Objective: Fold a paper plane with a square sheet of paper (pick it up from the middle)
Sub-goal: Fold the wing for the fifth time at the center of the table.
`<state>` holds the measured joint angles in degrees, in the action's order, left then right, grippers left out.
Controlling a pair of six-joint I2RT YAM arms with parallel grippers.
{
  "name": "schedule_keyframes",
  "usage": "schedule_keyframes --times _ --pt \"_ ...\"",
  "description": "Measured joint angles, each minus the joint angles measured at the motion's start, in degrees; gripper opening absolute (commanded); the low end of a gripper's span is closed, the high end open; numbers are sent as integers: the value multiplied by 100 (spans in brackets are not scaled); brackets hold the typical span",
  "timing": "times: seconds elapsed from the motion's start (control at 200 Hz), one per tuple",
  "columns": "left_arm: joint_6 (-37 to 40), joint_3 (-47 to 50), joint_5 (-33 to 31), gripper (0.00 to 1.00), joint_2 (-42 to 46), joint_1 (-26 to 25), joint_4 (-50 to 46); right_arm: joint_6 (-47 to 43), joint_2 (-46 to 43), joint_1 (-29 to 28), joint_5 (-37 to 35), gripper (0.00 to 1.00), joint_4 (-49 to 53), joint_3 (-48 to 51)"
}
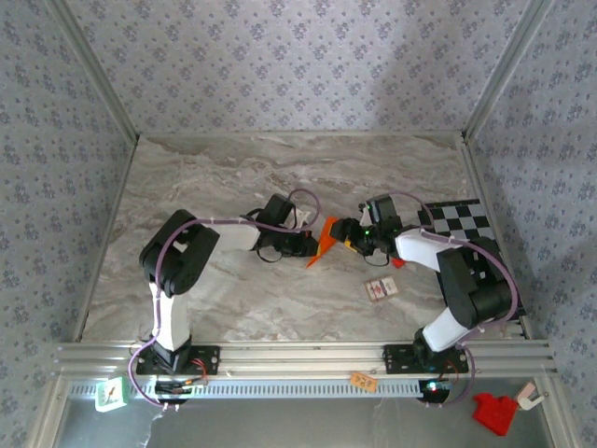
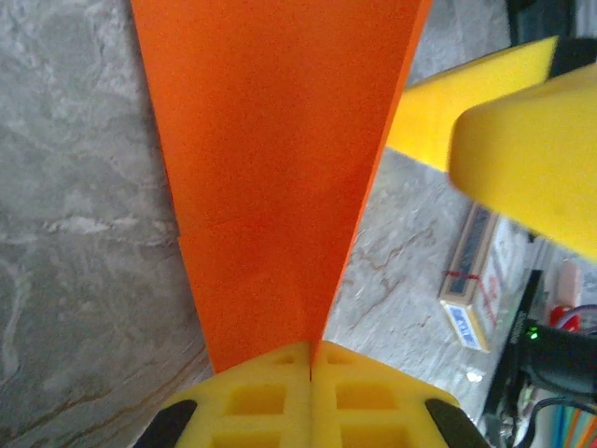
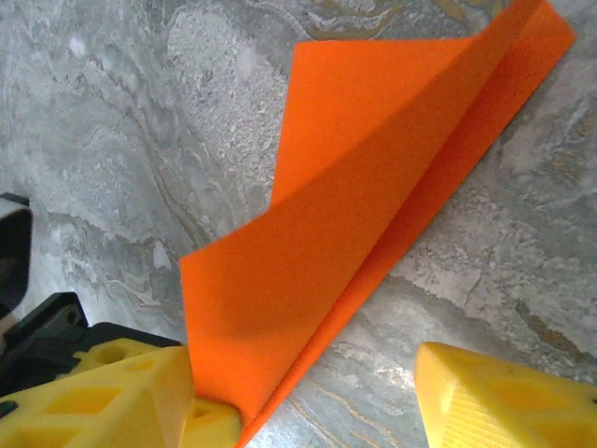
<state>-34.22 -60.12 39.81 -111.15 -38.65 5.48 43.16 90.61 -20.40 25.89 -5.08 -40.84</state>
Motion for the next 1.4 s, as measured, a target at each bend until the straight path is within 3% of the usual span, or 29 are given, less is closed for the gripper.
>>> schedule_keyframes --times 0.505,0.865,1.399 --pt "-1163 269 431 0 -227 273 811 -214 448 0 361 59 -404 9" --pt "-1587 330 503 0 -352 345 1032 -212 540 -15 348 56 -330 -111" --pt "-1626 330 588 0 -448 348 1078 -468 367 -271 -422 62 363 -577"
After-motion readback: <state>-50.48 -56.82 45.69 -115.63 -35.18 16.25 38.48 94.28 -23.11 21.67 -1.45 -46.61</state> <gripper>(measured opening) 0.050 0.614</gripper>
